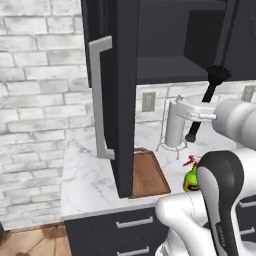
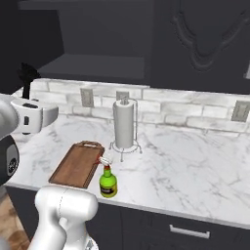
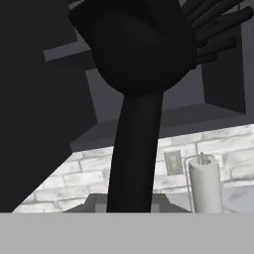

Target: Grab the spray bottle from the cabinet, then place it next to the cutting board for sanitizing. Then grab the dish brush from the countertop next to the sink and place it next to the cutting board.

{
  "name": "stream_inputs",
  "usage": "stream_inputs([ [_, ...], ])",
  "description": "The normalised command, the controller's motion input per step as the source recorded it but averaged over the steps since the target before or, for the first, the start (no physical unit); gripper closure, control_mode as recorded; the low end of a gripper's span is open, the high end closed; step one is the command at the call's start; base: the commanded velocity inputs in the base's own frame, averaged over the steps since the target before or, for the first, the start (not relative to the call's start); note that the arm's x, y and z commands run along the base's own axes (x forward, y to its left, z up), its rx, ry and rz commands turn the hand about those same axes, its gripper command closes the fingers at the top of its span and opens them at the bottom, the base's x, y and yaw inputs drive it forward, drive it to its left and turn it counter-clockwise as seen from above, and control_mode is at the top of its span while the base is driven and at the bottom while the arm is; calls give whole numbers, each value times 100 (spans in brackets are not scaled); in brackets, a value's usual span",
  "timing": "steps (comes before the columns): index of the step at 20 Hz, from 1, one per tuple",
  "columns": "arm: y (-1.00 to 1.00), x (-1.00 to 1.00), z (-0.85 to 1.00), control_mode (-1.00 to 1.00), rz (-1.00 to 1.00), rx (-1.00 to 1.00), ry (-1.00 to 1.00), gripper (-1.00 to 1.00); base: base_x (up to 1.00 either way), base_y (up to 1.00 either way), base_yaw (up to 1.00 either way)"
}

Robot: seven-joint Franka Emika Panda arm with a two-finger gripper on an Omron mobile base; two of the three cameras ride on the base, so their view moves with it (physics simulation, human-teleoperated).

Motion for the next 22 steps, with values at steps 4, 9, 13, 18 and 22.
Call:
stream_inputs([
  [4,0,0,0,100,0,0,0,100,1,0,25],
  [9,0,0,0,100,0,0,0,100,0,0,31],
  [13,0,0,0,100,0,0,0,100,2,0,30],
  [18,1,35,-16,-100,10,10,3,100,2,0,4],
  [22,11,52,-36,-100,1,7,14,100,0,0,0],
])
